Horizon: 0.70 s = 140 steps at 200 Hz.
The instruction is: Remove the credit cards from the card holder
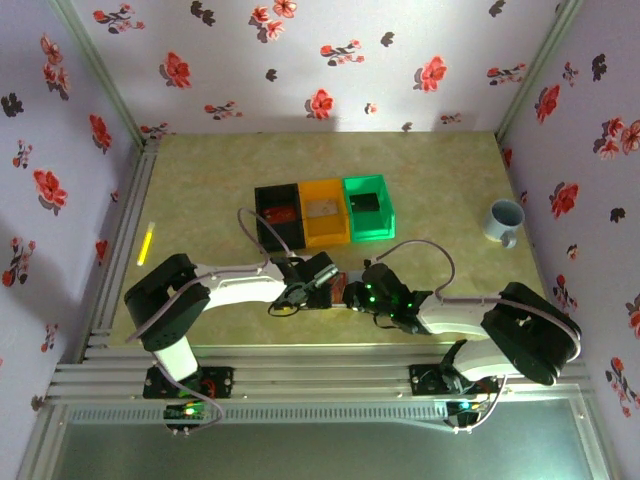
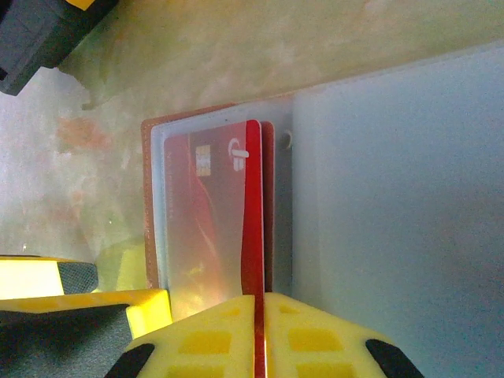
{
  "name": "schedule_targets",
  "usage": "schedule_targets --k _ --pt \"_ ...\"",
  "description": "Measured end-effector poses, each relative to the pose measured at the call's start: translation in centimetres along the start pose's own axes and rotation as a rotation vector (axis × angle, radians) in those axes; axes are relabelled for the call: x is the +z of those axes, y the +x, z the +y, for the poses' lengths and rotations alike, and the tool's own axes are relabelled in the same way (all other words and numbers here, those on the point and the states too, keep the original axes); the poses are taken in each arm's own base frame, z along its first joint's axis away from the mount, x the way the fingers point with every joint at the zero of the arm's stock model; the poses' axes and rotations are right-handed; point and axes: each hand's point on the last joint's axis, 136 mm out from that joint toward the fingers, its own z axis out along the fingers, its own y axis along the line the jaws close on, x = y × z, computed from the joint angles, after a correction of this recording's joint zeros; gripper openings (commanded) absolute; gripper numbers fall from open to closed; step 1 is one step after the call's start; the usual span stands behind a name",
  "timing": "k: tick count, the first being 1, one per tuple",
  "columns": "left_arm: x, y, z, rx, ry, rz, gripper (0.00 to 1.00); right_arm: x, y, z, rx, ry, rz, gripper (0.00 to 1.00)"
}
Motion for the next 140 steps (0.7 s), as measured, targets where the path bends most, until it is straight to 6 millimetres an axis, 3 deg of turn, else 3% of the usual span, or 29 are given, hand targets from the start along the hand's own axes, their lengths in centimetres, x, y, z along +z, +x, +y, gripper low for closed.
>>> schedule_targets --k 57,140 --pt "0.0 0.0 0.0 0.000 0.000 0.000 0.91 -0.4 0.0 0.0 -0.002 -0.012 -0.007 0.00" --pt "0.0 0.0 -0.1 0.000 0.002 -0.001 0.92 -1.6 -0.1 0.2 -0.029 -0.018 -0.017 0.00"
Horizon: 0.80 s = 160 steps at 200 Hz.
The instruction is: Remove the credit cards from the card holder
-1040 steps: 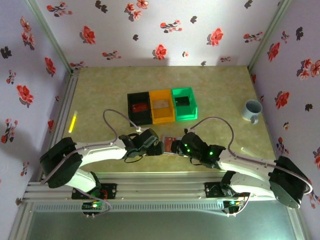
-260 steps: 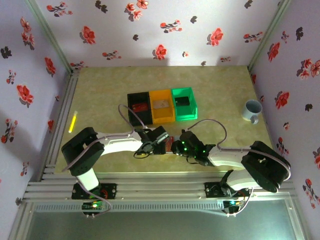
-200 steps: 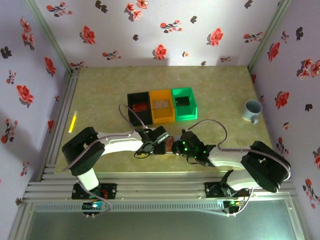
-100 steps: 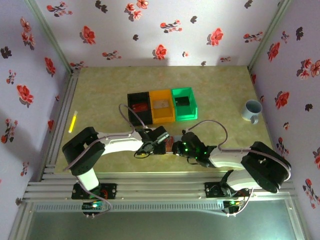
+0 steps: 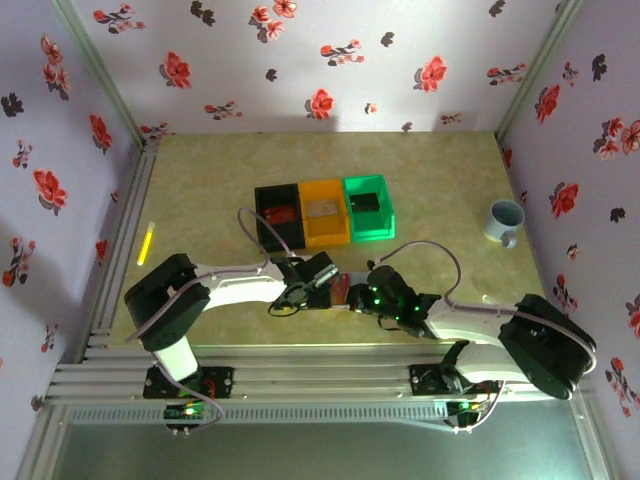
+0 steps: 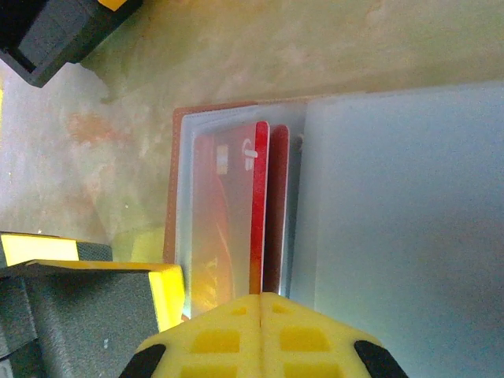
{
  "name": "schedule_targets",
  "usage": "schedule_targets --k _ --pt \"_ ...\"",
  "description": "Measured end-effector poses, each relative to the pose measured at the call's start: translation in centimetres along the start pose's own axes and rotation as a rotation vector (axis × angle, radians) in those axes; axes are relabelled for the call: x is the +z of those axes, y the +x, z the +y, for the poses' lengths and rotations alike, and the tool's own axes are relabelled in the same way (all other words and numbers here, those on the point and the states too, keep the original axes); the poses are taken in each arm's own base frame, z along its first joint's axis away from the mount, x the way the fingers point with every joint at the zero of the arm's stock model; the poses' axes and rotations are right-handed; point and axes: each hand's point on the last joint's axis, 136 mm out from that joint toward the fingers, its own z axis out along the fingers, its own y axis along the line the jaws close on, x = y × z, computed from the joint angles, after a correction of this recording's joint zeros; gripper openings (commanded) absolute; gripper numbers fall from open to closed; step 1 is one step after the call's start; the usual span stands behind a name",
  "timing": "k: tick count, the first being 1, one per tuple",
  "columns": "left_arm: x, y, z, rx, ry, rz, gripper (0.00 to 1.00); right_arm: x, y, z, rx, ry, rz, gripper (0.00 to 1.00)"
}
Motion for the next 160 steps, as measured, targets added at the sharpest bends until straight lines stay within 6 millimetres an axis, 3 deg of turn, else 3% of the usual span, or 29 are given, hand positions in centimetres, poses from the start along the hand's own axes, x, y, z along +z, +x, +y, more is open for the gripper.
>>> schedule_targets --k 160 --pt "0.0 -0.1 -0.1 0.001 -0.009 0.006 0.91 -1.3 0.2 -0.9 -0.020 0.008 -0.010 0.00"
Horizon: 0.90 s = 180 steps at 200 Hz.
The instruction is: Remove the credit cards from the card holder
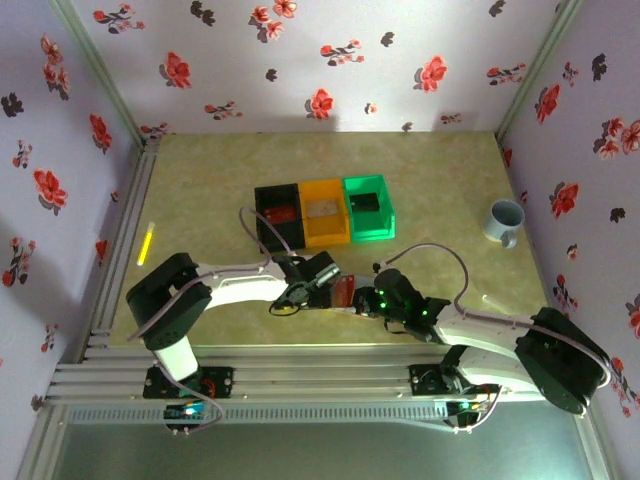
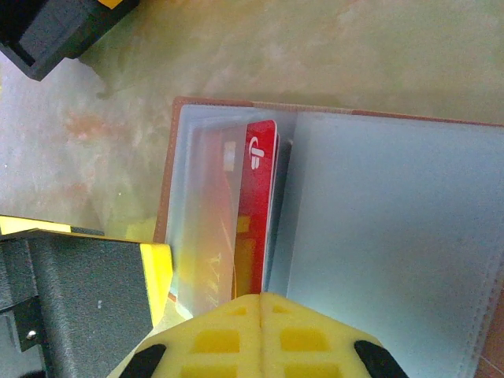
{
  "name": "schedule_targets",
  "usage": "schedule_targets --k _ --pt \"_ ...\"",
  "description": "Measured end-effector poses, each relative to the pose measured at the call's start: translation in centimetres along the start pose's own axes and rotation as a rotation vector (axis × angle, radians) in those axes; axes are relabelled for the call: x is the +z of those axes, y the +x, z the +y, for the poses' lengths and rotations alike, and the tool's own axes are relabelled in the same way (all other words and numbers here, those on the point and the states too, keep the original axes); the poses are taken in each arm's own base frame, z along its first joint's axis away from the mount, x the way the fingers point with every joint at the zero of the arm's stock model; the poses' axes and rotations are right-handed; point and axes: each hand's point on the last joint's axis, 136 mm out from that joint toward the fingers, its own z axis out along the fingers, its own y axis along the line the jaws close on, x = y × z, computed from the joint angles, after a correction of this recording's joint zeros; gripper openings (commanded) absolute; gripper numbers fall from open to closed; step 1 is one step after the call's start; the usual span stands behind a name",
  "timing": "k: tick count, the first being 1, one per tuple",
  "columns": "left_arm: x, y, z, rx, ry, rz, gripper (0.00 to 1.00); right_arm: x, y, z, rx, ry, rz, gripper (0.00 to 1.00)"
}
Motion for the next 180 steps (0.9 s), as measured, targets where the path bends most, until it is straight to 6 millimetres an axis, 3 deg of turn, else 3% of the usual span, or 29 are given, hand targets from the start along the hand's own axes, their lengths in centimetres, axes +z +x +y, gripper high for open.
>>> schedule_targets --k 180 --pt "-0.4 -0.1 -0.2 -0.006 0.019 -0.007 0.91 -3.1 -1.1 0.5 -0.019 -0.061 -0.084 0.00"
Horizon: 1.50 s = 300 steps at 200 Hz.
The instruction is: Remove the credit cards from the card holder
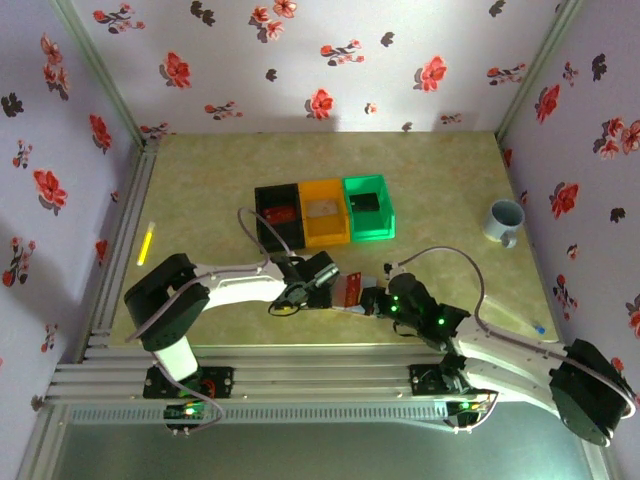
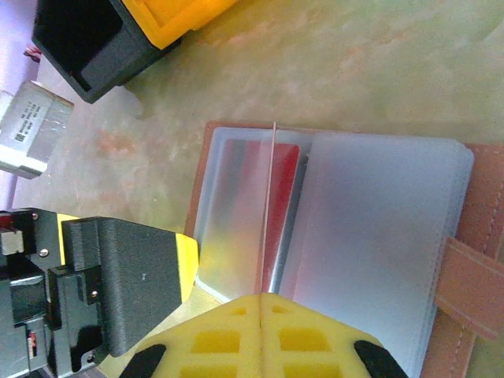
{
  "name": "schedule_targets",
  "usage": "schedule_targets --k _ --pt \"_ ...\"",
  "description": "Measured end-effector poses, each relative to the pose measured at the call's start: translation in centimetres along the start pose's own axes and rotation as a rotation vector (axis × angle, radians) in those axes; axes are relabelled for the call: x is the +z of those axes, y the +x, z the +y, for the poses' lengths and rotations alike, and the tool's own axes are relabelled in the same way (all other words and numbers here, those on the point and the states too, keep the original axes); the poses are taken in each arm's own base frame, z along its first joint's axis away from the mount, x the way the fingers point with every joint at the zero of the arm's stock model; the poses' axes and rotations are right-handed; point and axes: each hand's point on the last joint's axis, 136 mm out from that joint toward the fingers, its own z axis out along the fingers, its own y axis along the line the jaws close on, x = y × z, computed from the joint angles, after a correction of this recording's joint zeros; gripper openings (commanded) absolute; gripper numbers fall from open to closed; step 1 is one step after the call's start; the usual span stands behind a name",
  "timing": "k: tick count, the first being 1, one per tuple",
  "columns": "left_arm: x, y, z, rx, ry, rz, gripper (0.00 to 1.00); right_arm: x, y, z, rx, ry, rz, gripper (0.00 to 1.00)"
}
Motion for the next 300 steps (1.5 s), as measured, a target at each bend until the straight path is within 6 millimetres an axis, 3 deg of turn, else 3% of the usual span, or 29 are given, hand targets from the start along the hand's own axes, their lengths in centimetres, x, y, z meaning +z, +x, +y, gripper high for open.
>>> schedule_targets --k 103,121,160,187,258,300 --pt "-1.3 -0.3 -0.2 -0.035 0.082 0.019 0.93 -1.5 -0.3 0.1 -0.026 -0.020 -0.023 0.00" --pt "-3.0 -0.8 -0.5 -0.038 0.131 -0.003 0.95 -1.8 -0.5 0.3 -0.031 -0.030 -0.031 0.00" --pt "-8.7 -3.2 -1.8 -0.024 0.305 -0.119 0.97 -2.0 -0.1 1.0 -0.046 -0.073 -0.008 0.00" --pt "-11.0 -3.7 -2.5 0.009 0.415 -0.168 0.97 -2.4 0.1 2.3 -0.055 -0.139 0.008 0.00" --pt "-10.7 -2.0 -4.3 0.060 0.627 -0.132 0.95 -3.4 0.6 5.5 -0.082 -0.327 0.036 0.00" --pt "-11.8 -2.0 -6.2 0.066 0.762 -0.144 0.85 -3.9 0.8 6.8 -0.096 -0.394 0.054 0.00"
